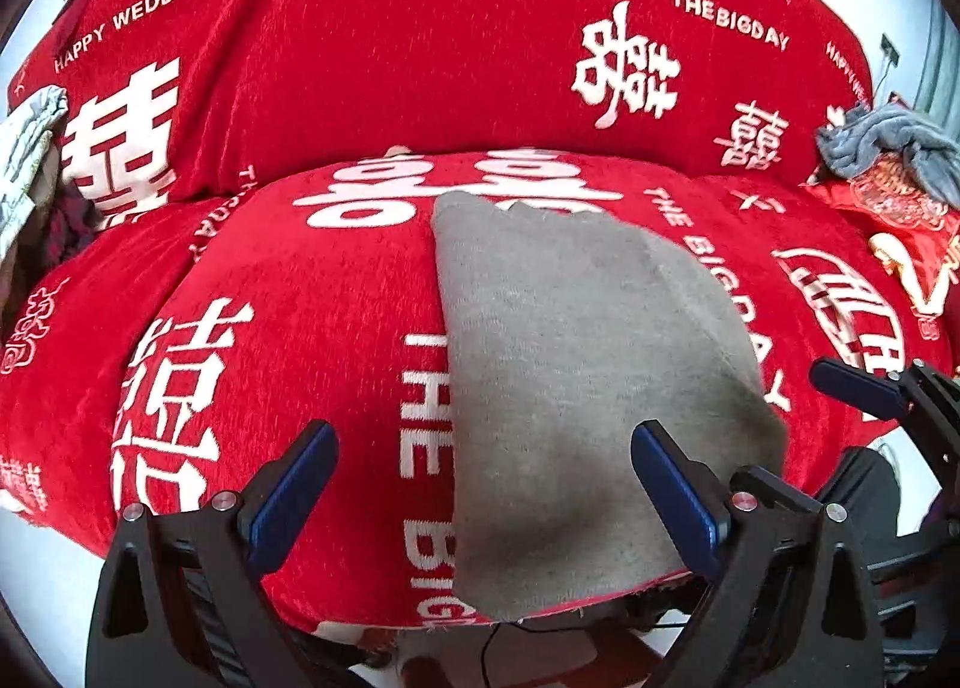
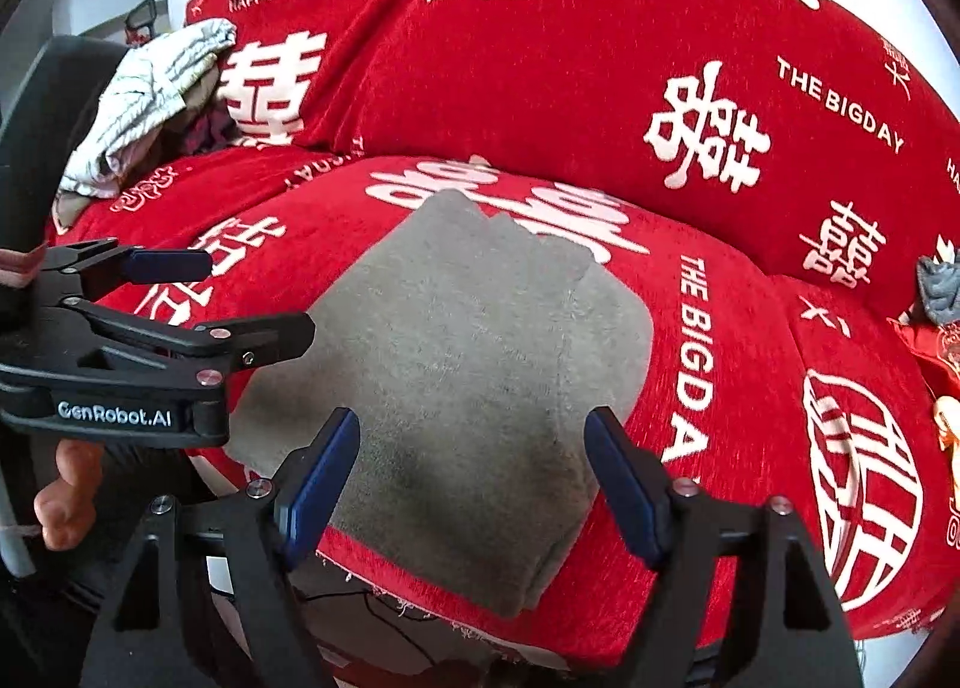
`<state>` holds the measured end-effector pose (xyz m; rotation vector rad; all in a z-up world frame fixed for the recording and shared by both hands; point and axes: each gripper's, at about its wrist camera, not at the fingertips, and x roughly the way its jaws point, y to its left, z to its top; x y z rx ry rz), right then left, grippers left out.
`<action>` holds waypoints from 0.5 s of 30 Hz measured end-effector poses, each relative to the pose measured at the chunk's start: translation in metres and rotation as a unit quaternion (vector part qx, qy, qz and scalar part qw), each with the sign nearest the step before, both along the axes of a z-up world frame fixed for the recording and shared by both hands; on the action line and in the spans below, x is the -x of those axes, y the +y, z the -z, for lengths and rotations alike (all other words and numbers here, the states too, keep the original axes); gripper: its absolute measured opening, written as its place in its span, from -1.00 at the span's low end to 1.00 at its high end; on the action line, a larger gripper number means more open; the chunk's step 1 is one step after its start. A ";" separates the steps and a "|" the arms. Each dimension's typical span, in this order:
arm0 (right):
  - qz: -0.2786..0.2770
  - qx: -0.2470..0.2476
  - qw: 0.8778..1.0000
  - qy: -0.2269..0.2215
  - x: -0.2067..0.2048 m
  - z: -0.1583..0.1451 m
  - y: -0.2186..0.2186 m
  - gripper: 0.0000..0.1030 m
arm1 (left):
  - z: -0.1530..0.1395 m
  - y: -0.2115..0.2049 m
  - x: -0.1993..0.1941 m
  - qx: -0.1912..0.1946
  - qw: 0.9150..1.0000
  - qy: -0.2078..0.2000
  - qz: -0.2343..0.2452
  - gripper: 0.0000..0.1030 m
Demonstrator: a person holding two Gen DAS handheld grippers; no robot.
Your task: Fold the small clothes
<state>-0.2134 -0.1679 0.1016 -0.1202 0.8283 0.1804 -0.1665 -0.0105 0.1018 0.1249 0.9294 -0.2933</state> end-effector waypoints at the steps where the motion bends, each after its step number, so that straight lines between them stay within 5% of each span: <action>1: 0.002 0.000 1.000 0.001 0.000 0.001 0.001 0.55 | 0.000 -0.002 0.002 -0.009 1.000 -0.005 -0.008 0.92; 15: 0.040 -0.009 0.999 0.016 -0.001 0.004 -0.009 0.55 | -0.004 -0.005 0.017 -0.037 0.998 -0.036 -0.019 0.92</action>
